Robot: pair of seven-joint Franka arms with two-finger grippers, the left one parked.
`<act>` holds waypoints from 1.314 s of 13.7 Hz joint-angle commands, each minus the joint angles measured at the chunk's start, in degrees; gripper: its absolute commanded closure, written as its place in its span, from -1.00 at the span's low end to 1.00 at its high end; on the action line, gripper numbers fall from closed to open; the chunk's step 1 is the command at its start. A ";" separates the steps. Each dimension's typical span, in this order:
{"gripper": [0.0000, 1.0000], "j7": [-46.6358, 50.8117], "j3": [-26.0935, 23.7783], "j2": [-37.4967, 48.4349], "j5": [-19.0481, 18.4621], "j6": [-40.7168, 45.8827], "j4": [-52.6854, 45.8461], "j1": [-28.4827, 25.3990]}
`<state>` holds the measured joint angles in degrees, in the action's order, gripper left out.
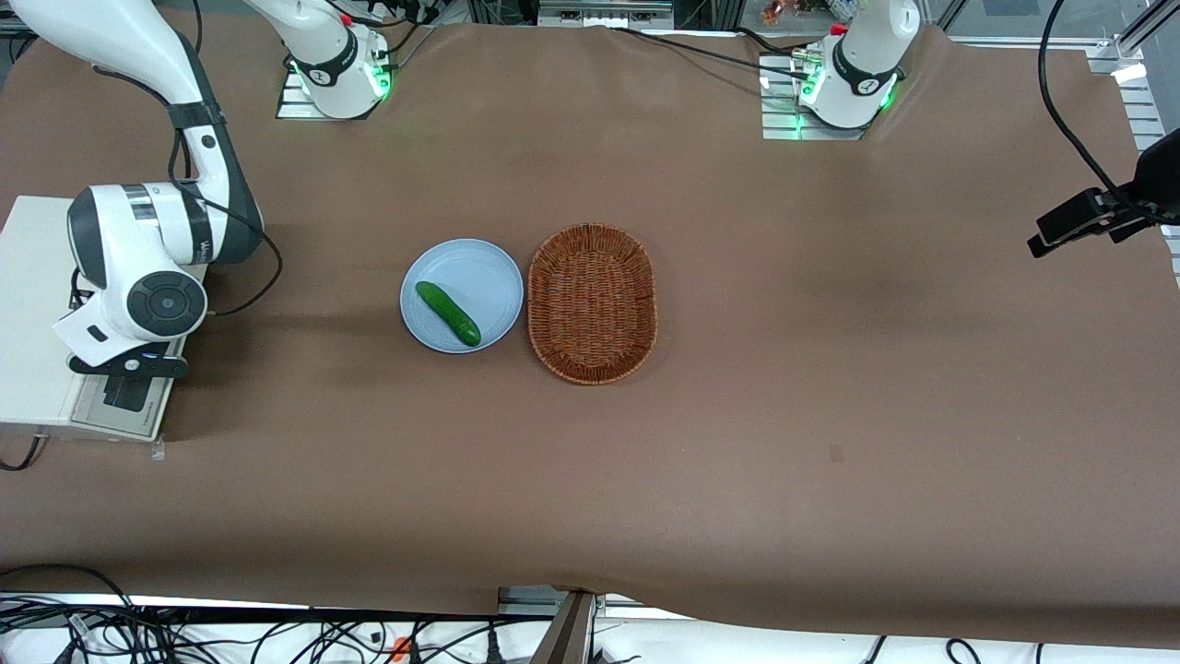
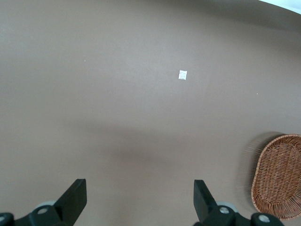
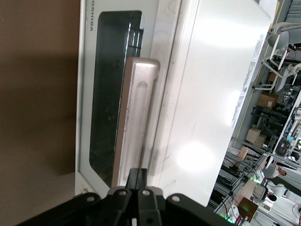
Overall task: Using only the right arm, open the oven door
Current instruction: 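Lower the right gripper onto the silver door handle and close it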
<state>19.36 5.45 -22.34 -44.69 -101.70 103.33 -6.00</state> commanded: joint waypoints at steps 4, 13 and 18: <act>1.00 0.50 1.49 -1.04 -1.18 -2.10 0.47 1.08; 1.00 2.42 1.49 -2.45 -0.83 -3.69 0.91 1.17; 1.00 3.22 1.14 -3.15 3.11 -4.39 0.91 0.56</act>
<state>20.72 6.77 -23.67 -44.40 -103.18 103.40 -5.57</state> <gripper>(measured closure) 0.991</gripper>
